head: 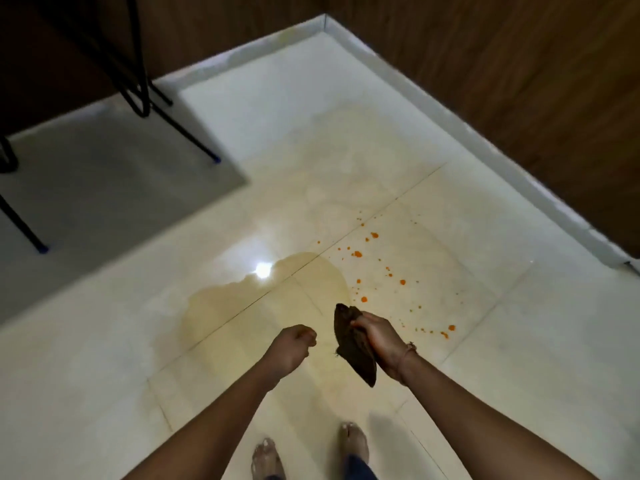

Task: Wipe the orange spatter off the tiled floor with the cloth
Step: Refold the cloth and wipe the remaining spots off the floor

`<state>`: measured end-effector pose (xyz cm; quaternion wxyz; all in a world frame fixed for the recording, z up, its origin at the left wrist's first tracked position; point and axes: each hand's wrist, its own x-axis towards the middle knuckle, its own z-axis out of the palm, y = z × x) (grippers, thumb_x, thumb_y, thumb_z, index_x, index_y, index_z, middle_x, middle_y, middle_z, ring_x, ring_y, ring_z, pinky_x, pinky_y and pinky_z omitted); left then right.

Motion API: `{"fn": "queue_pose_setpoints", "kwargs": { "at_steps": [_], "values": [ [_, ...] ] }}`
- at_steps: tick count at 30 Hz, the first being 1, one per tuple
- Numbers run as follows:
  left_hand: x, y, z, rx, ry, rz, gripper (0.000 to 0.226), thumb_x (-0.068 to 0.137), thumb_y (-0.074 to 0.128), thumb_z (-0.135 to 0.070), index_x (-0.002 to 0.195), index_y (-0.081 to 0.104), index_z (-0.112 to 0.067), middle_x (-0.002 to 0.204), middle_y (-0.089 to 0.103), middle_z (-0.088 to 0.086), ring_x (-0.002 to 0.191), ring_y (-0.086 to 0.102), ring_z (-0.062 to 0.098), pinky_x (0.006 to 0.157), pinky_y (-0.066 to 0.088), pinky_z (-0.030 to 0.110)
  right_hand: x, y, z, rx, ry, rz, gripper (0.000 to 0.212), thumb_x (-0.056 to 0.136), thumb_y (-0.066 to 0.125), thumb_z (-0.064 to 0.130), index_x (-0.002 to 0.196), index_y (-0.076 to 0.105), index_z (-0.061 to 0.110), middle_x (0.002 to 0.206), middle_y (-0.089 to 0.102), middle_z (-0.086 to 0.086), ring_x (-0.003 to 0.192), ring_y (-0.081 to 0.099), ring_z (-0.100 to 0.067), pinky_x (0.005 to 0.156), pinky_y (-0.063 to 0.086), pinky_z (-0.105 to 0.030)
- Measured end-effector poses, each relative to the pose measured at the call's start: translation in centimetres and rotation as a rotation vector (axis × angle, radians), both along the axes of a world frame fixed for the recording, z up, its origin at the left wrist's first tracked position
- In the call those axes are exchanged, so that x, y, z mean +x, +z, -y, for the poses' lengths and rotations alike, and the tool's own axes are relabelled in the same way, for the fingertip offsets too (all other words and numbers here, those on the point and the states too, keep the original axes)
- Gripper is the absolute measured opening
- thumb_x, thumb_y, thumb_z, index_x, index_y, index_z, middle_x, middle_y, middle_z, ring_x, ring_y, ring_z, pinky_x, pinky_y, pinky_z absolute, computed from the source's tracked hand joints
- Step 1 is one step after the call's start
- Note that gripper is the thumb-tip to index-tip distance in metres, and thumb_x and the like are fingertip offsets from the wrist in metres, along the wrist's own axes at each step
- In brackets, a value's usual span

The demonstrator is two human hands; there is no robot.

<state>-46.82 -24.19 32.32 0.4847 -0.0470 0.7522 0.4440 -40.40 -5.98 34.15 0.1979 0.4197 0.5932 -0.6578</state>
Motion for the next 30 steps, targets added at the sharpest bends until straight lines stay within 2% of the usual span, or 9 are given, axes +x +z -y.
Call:
{"fn": "queue_pose_setpoints", "kwargs": {
  "at_steps": [1,4,6,11,14,17,20,24,30],
  "values": [
    [0.3,4.6,-1.0,0.02,0.017,0.038,0.014,0.097,0.05,-0.026,0.102,0.062,-0.019,0.108,0.066,0.003,0.088,0.06,0.015,0.069,0.047,0.022,0.5,4.3,-0.5,-0.056,-0.052,-0.022,0.021,0.089,0.054,0.016,0.097,0.071,0.006,0.101,0.07,-0.024,0.085,0.065,-0.032,0.079,0.048,-0.039],
    [1.4,13.9,-2.9,0.135,0.008,0.156,0.036,0.091,0.06,-0.045,0.119,0.058,-0.022,0.116,0.066,-0.001,0.1,0.065,0.016,0.077,0.049,0.027,1.8,13.2,-0.9,-0.216,-0.141,-0.091,0.029,0.097,0.045,0.017,0.095,0.071,0.005,0.091,0.07,-0.016,0.082,0.066,-0.027,0.078,0.048,-0.036],
    [2.0,18.2,-3.7,0.221,0.017,0.191,0.037,0.088,0.066,-0.041,0.118,0.062,-0.021,0.114,0.07,0.0,0.102,0.067,0.017,0.08,0.05,0.029,2.5,17.4,-1.5,-0.258,-0.165,-0.137,0.031,0.098,0.043,0.019,0.09,0.07,0.006,0.086,0.07,-0.013,0.078,0.065,-0.024,0.073,0.049,-0.034],
    [3.2,23.6,-3.9,0.241,0.294,0.098,0.027,0.087,0.069,-0.026,0.111,0.068,-0.012,0.108,0.071,0.008,0.103,0.065,0.021,0.079,0.052,0.032,4.5,21.5,-2.9,-0.135,0.026,-0.151,0.024,0.096,0.054,0.037,0.104,0.071,0.021,0.101,0.072,-0.003,0.094,0.067,-0.021,0.078,0.054,-0.036],
    [3.9,25.6,-3.1,0.273,0.369,0.093,0.028,0.089,0.067,-0.025,0.113,0.067,-0.012,0.111,0.071,0.008,0.106,0.064,0.023,0.082,0.052,0.034,5.0,23.0,-3.9,-0.122,0.219,-0.16,0.029,0.092,0.066,0.023,0.119,0.065,0.015,0.111,0.071,-0.008,0.102,0.067,-0.024,0.083,0.058,-0.042],
    [4.7,27.4,-2.2,0.347,0.413,0.076,0.026,0.089,0.066,-0.023,0.113,0.067,-0.012,0.112,0.071,0.008,0.104,0.065,0.022,0.086,0.053,0.035,4.5,24.5,-4.3,-0.119,0.302,-0.187,0.022,0.091,0.065,0.012,0.113,0.067,0.012,0.107,0.072,-0.012,0.102,0.068,-0.029,0.088,0.056,-0.046],
    [6.0,29.2,-1.4,0.376,0.486,0.017,0.025,0.091,0.064,-0.018,0.116,0.064,-0.013,0.112,0.07,0.01,0.097,0.066,0.02,0.079,0.053,0.033,4.3,26.9,-4.2,-0.167,0.332,-0.202,0.018,0.092,0.065,0.014,0.109,0.069,0.012,0.103,0.072,-0.007,0.098,0.067,-0.022,0.079,0.057,-0.039],
    [7.4,31.5,-0.8,0.356,0.425,-0.045,0.025,0.093,0.061,-0.012,0.115,0.065,-0.021,0.105,0.069,0.003,0.092,0.064,0.018,0.076,0.051,0.032,4.7,29.4,-4.6,-0.162,0.354,-0.264,0.017,0.097,0.059,0.02,0.108,0.069,0.011,0.092,0.07,-0.003,0.084,0.065,-0.016,0.063,0.052,-0.028],
    [9.1,33.1,-0.9,0.38,0.137,0.079,0.033,0.081,0.073,-0.027,0.113,0.07,-0.02,0.106,0.07,0.001,0.098,0.062,0.015,0.091,0.045,0.033,6.6,30.1,-5.9,-0.062,0.33,-0.268,0.017,0.096,0.061,0.023,0.105,0.071,0.012,0.103,0.072,-0.01,0.088,0.066,-0.019,0.074,0.053,-0.033]
  ]
}}
